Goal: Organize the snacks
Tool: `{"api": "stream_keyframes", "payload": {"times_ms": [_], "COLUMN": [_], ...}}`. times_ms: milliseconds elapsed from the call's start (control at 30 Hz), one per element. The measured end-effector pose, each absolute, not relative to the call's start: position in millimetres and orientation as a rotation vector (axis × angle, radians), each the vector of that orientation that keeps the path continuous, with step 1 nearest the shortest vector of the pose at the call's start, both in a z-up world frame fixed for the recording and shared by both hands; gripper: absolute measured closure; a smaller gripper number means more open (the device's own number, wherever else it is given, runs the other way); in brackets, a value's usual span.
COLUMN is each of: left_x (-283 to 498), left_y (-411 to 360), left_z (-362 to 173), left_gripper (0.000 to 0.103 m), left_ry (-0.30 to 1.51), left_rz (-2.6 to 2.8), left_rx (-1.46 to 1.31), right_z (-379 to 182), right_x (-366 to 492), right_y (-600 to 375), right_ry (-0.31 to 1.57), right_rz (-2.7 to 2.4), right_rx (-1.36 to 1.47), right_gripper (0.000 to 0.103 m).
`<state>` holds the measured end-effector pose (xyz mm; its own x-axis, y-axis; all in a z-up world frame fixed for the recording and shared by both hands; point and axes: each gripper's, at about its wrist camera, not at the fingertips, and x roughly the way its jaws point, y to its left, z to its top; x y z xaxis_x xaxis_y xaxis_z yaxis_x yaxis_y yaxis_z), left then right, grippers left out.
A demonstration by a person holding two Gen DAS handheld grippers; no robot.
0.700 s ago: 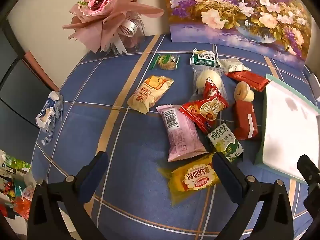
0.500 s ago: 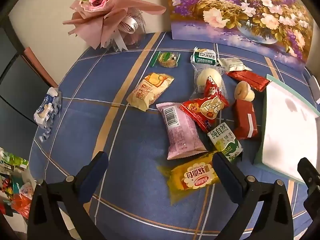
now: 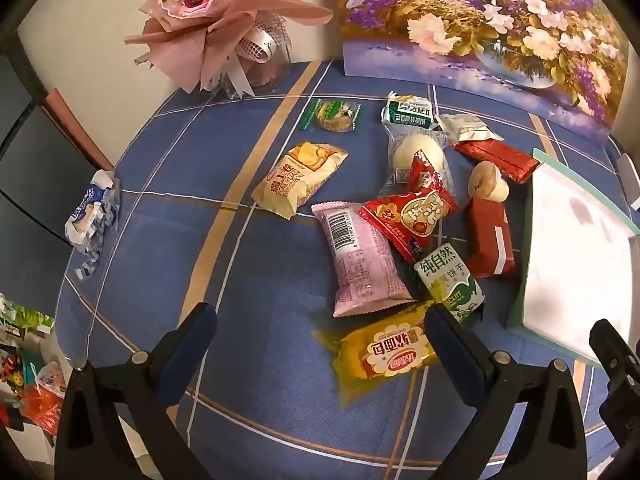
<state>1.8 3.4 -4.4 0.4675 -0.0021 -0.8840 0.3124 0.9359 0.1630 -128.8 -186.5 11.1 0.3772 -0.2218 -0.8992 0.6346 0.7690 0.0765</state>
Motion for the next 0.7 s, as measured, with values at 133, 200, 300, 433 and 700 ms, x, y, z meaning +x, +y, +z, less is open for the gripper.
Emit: {"api": "stream_keyframes", "payload": {"times_ms": [133, 200, 300, 433, 700], "left_x": [2.2, 2.0, 1.8, 2.6, 2.8], "left_y": [3.1, 2.9, 2.7, 3.1, 4.9], "left_z": [-5.2, -5.1, -5.1, -5.2, -5.4], "left_gripper": [0.000, 0.000, 0.000, 0.000, 0.000], "left_ry": [1.075, 1.075, 1.073, 1.076, 1.079], "left_rz": [-0.198, -0.197, -0.197, -0.195, -0.193], "left_rx": [0.324, 0.324, 0.326, 0.325, 0.321], "right_z": [11.2, 10.9, 10.7, 10.7, 10.7], "right_x": [-128.4, -128.3, -127.9, -127.6, -127.9], "right_y": [-186.8, -186.0, -185.6, -185.1, -185.2], "right_ry": [1.053, 1.055, 1.057, 1.058, 1.058], "right_rz": [-0.569, -0.570, -0.568, -0.568, -0.567], "right_rx": [0.448, 0.447, 0.444, 0.444, 0.443], "right_gripper": [0.000, 0.000, 0.000, 0.000, 0.000]}}
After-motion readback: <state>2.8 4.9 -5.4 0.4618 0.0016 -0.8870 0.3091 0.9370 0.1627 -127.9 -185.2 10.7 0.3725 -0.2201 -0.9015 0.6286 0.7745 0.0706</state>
